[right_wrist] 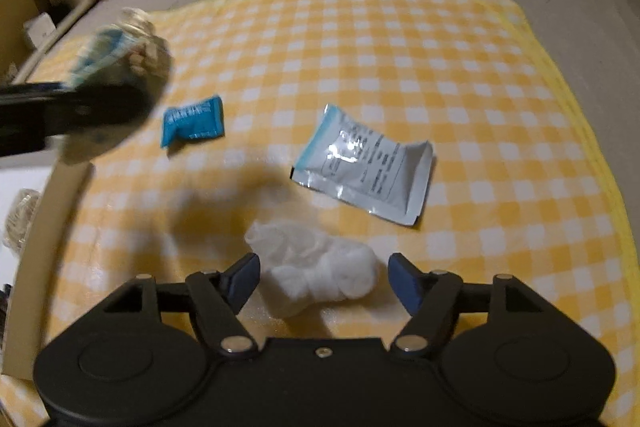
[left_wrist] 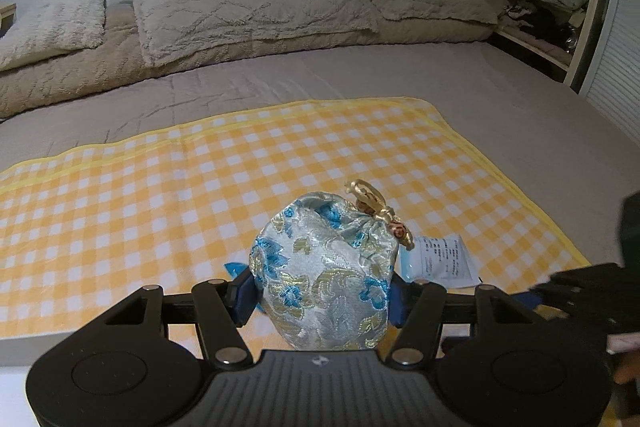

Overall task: Organize soft objects
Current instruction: 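Carry the floral pouch and white cotton packet over the white box with both tools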

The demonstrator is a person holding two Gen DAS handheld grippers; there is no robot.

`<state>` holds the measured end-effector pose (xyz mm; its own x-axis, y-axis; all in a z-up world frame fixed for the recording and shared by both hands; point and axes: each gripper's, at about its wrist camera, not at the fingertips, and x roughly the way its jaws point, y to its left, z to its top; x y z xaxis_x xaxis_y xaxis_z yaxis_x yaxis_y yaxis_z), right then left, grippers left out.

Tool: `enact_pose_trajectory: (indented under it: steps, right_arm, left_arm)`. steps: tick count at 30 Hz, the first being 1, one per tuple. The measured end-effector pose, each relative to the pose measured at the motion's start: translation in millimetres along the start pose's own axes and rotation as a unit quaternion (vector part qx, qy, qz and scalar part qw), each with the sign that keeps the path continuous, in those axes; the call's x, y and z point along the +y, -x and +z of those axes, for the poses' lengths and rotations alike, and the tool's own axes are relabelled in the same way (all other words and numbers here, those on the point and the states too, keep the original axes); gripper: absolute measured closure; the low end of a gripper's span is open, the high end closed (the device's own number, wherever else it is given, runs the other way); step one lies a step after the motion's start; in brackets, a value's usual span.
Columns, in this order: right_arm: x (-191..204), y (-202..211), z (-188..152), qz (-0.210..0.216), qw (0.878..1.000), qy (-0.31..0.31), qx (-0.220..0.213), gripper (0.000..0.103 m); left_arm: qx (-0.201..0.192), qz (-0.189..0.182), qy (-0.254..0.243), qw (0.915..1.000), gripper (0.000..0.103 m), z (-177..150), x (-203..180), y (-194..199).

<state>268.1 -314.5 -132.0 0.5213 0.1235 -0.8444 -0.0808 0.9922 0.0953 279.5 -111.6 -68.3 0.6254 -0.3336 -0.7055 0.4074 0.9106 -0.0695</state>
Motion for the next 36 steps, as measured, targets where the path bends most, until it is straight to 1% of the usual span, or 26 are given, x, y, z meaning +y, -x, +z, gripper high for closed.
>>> enact_pose_trajectory:
  steps: [2,3,7,13,19,23,27,31,36]
  right_arm:
    - [3,-5,1,0.001,1.0,0.002,0.003,0.031]
    - [5,-6,2,0.005,1.0,0.007,0.006,0.037]
    - [19,-5,3,0.015,0.999,0.043,0.014,0.047]
    - [29,17,7,0.027,0.998,0.051,-0.012,0.055]
    - [34,48,10,0.03,0.997,0.032,-0.056,0.056]
    - [40,68,13,0.043,0.995,0.007,-0.085,0.056]
    - [52,80,17,0.067,0.992,0.005,-0.105,0.056]
    - [67,83,22,0.076,0.99,0.002,-0.115,0.056]
    - [89,83,29,0.093,0.988,0.002,-0.12,0.056]
  left_arm:
    - [0.0,-0.001,0.0,1.0,0.042,-2,1,6]
    - [0.0,-0.001,0.0,1.0,0.042,-3,2,9]
    - [-0.002,-0.002,0.001,1.0,0.042,-7,3,16]
    - [-0.013,0.003,0.013,0.9998,0.042,-13,9,27]
    - [-0.039,0.013,0.037,0.9985,0.042,-16,27,53]
    - [-0.06,0.031,0.047,0.9966,0.042,-19,43,75]
    - [-0.076,0.051,0.059,0.994,0.042,-24,63,99]
    - [-0.085,0.077,0.071,0.9908,0.042,-30,88,121]
    - [-0.092,0.114,0.094,0.9847,0.042,-42,123,147]
